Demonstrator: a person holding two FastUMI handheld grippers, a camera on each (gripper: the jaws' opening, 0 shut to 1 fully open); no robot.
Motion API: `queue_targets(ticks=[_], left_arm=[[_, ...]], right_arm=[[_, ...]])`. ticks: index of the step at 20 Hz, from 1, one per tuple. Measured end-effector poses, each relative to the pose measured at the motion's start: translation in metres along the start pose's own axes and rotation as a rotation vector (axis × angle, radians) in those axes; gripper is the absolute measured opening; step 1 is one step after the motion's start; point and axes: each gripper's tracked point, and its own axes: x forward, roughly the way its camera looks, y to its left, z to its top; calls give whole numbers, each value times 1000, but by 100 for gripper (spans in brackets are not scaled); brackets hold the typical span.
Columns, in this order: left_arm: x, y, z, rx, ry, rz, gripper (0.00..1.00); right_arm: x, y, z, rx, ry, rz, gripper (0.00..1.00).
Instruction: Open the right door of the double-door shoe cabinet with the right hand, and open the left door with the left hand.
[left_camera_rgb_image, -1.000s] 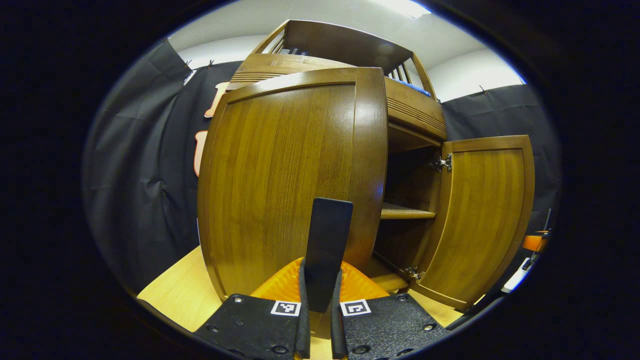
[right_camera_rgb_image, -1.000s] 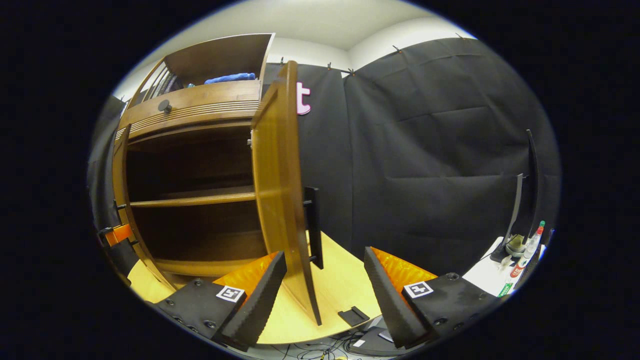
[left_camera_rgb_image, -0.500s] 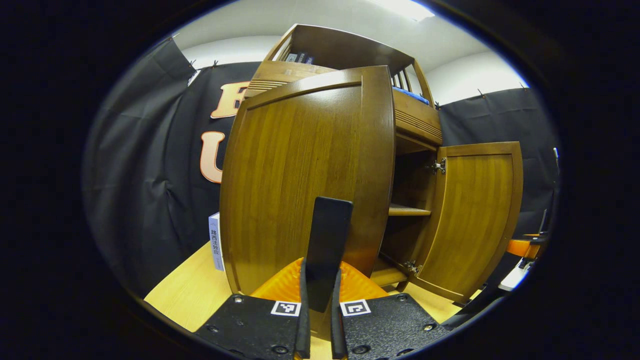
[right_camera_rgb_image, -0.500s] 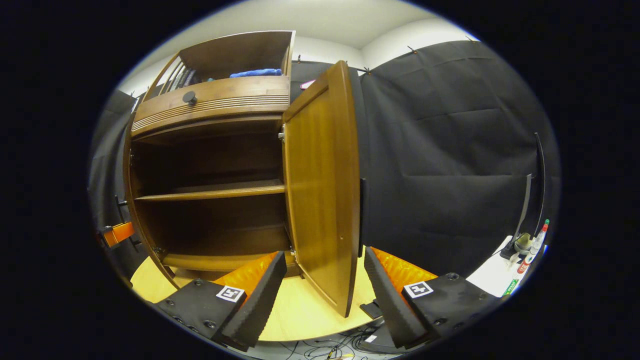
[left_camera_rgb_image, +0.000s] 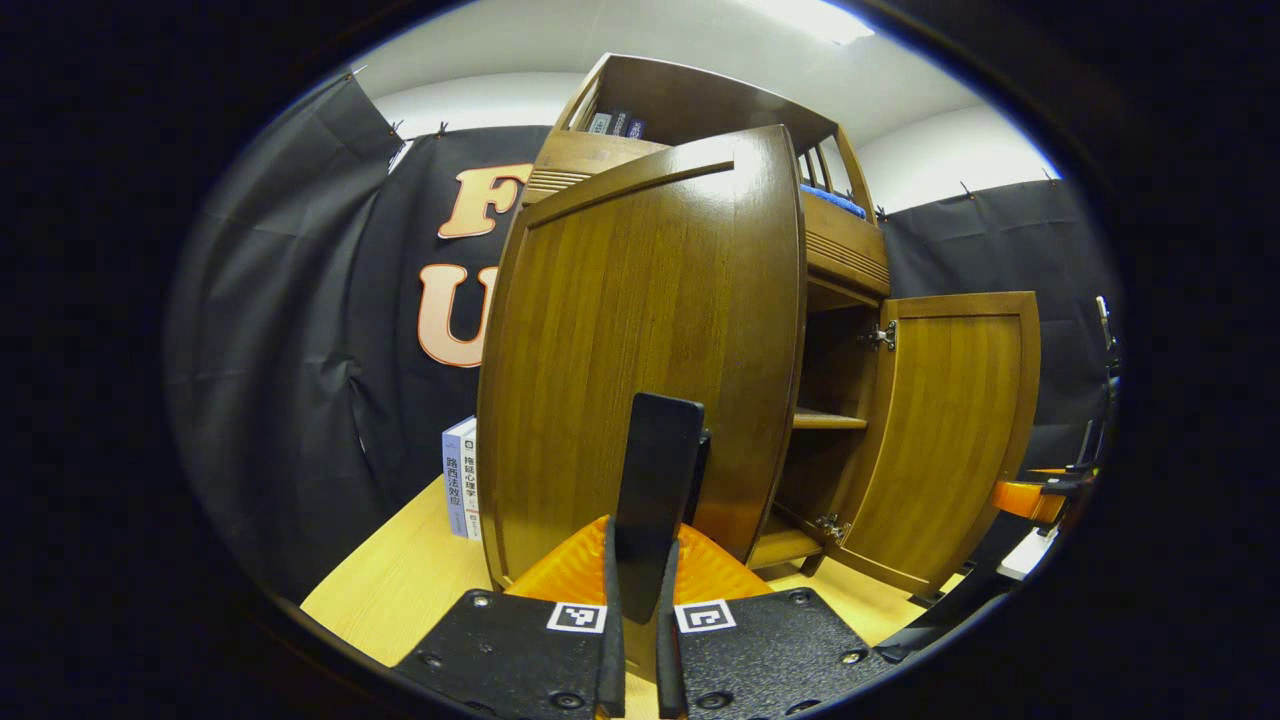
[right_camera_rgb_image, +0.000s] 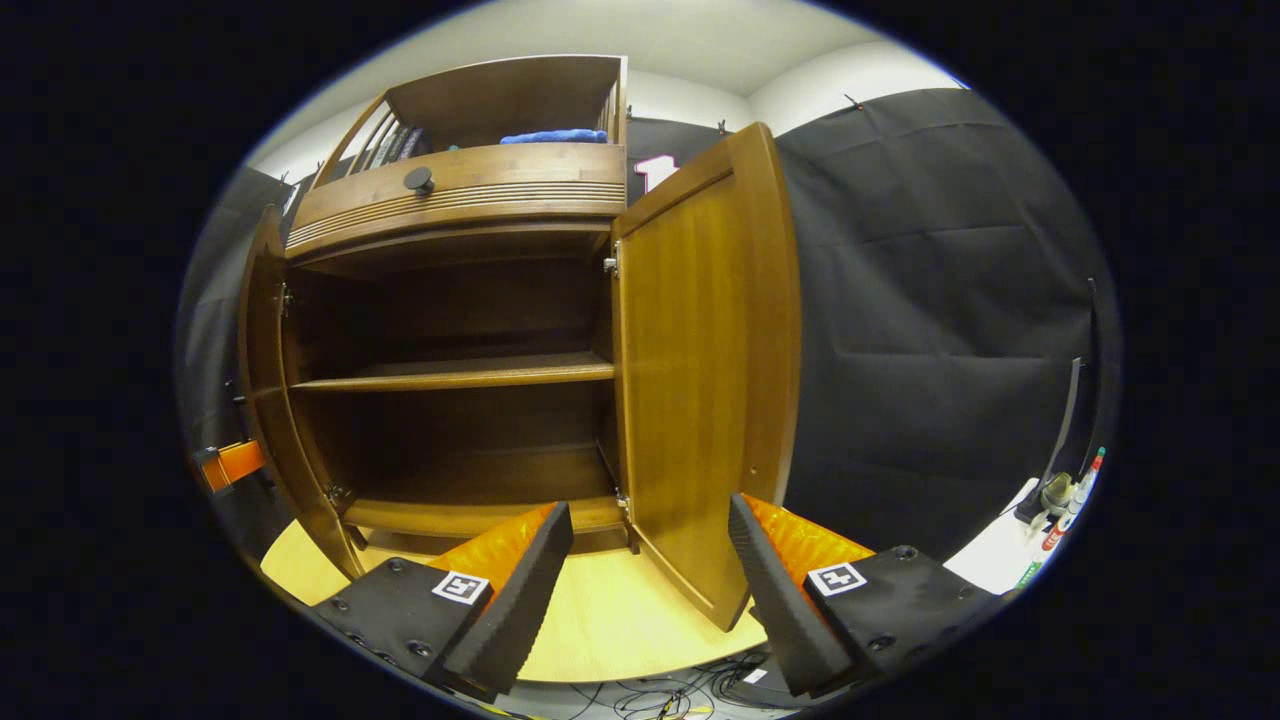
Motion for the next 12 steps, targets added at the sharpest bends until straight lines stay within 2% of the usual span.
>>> queue_targets(ticks=[4,12], left_arm=[[-19,23,4,-15,7,45,11],[-47,86,12,18,4,153,4]], right_arm=[[5,23,2,-21,-6,38,94],[11,70,-2,-26,7,110,94]])
